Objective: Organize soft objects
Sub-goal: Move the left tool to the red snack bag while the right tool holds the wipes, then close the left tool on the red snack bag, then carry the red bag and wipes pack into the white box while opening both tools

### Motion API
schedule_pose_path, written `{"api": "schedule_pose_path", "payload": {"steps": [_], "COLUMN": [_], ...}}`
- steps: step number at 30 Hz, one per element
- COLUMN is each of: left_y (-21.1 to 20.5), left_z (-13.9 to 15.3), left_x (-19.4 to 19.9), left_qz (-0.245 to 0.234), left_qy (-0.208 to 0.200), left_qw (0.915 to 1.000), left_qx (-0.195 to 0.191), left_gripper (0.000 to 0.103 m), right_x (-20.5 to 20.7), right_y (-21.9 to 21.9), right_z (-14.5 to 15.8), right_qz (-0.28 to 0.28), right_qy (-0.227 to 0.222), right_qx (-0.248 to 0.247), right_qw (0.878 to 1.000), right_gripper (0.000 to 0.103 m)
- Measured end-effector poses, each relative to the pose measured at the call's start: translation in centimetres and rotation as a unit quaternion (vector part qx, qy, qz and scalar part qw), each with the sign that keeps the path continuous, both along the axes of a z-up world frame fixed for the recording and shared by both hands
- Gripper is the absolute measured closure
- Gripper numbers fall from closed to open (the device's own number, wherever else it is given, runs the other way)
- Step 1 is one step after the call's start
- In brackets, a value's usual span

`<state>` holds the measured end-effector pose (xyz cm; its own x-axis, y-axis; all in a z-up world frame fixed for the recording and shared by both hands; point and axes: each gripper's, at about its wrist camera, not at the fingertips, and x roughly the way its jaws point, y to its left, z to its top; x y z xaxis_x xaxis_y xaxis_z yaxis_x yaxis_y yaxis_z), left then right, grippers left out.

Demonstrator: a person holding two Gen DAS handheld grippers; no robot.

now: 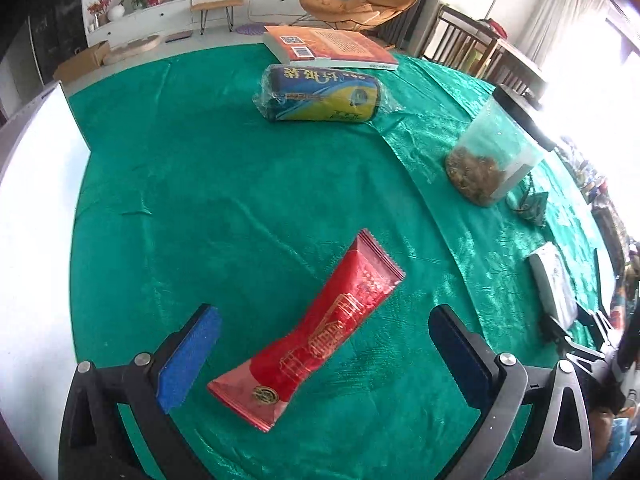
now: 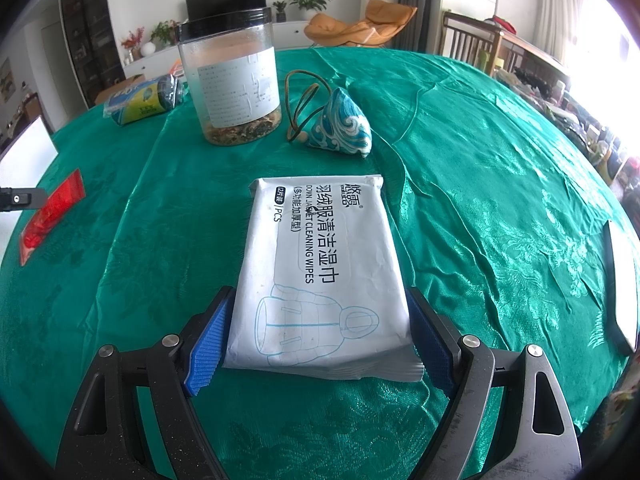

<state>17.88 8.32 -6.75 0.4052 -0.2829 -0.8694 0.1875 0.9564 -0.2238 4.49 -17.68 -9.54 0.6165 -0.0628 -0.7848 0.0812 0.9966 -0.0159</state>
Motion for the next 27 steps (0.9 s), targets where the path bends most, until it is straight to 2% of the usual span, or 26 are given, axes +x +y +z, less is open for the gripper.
{"api": "schedule_pose_path", "payload": {"steps": [2,4,6,7,8,9,10,12,13,14,15,17,21,23,25,27], "left_y": [-1.0,-2.4,-3.6,-3.9,-3.9,-3.7,-3.5,-2.8,-2.4,-2.0,-1.5,-0.4,0.2,0.2,0.4,0.7], "left_z": [-0.7,-1.9,-3.0,-3.4,-3.3,-3.2,-3.1,-2.6,-2.3,-2.0,-1.7,-1.5,-0.8,-0.5,-0.2,0.5], "left_x": [-0.1,-0.4,-1.0,-1.5,-1.9,-2.2,-2.4,-2.7,-2.8,-2.8,-2.7,-2.9,-4.6,-5.3,-5.9,-6.5], "left_qz": [-0.022,-0.057,-0.085,-0.094,-0.098,-0.094,-0.087,-0.062,-0.045,-0.027,-0.014,0.009,0.035,0.044,0.051,0.058], "left_qy": [0.013,0.022,0.027,0.025,0.021,0.024,0.028,0.018,0.011,0.007,0.005,0.008,-0.019,-0.028,-0.033,-0.037], "left_qw": [0.9996,0.9963,0.9886,0.9854,0.9851,0.9860,0.9875,0.9909,0.9920,0.9927,0.9943,0.9981,0.9984,0.9984,0.9981,0.9975], "left_qx": [0.012,0.060,0.121,0.139,0.140,0.135,0.128,0.118,0.117,0.118,0.106,0.060,0.039,0.022,0.002,-0.017], "left_gripper": [0.000,0.000,0.000,0.000,0.000,0.000,0.005,0.026,0.045,0.069,0.077,0.077,0.078,0.078,0.078,0.078], "right_x": [0.0,0.0,0.0,0.0,0.0,0.0,0.0,0.0,0.0,0.0,-0.1,0.0,0.3,1.2,2.8,3.9], "right_y": [0.0,0.1,0.0,0.1,0.1,0.1,0.1,0.1,0.1,0.1,0.0,-0.5,-2.8,-3.2,-2.7,-2.0], "right_z": [0.0,0.0,0.0,0.0,0.0,-0.1,-0.1,-0.1,-0.1,-0.1,0.0,0.2,1.7,2.2,1.9,0.9], "right_qz": [0.000,0.000,0.000,0.001,0.001,0.002,0.002,0.001,0.002,0.003,0.005,0.011,0.005,-0.007,0.009,0.031], "right_qy": [0.000,0.000,0.000,0.000,0.000,-0.001,-0.001,-0.001,0.000,0.000,0.000,0.011,0.034,0.049,0.075,0.103], "right_qx": [0.000,0.000,0.000,0.001,0.001,0.002,0.002,0.001,0.002,0.003,0.006,0.021,0.105,0.094,0.082,0.061], "right_qw": [1.000,1.000,1.000,1.000,1.000,1.000,1.000,1.000,1.000,1.000,1.000,1.000,0.994,0.994,0.994,0.992], "right_gripper": [0.018,0.018,0.018,0.018,0.018,0.018,0.018,0.017,0.017,0.017,0.017,0.018,0.019,0.019,0.019,0.026]}}
